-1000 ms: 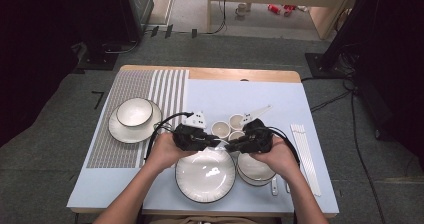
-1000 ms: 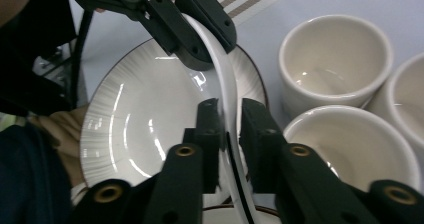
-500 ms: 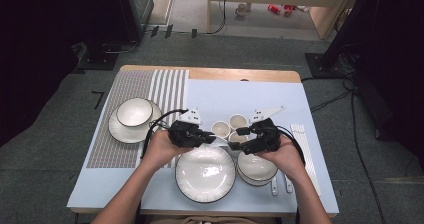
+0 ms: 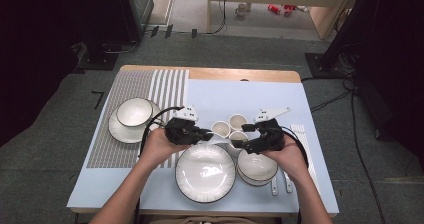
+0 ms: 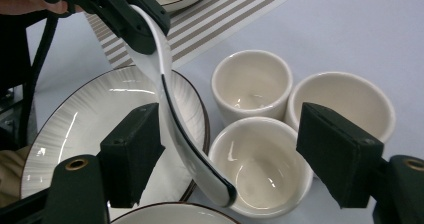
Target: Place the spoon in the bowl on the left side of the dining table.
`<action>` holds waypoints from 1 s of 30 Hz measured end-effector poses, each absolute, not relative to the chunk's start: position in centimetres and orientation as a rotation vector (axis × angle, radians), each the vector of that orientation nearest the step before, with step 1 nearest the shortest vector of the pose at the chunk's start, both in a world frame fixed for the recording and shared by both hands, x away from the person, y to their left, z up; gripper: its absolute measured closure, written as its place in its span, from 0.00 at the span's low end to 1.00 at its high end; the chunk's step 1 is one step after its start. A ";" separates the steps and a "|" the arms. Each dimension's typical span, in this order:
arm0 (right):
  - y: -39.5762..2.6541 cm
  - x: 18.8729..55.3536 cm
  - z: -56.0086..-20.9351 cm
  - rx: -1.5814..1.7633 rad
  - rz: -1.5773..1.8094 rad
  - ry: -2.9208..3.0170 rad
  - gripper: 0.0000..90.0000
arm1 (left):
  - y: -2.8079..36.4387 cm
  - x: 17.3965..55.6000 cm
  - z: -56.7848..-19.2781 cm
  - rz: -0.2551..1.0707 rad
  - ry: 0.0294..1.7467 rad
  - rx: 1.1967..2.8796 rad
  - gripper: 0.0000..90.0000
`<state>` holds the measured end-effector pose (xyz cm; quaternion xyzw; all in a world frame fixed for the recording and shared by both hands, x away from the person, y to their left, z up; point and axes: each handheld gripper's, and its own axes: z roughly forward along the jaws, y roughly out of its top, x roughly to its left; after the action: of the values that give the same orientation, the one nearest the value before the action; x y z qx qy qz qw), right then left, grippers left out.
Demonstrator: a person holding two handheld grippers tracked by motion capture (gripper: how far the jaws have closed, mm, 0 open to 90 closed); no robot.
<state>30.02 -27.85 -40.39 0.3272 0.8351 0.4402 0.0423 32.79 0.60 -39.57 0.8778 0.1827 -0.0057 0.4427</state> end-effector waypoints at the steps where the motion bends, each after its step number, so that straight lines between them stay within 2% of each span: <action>1: -27.9 30.0 -40.4 0.998 1.347 2.552 0.28 | 0.7 32.8 -39.5 -0.013 0.454 2.177 0.93; 30: -29.4 30.1 -40.5 1.029 1.310 2.482 0.26 | 2.3 33.5 -39.2 -0.006 0.500 2.151 0.93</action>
<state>30.10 -29.36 -40.52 0.3432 0.8280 0.4368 0.0761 33.53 2.30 -39.20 0.8699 0.2023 -0.0023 0.4498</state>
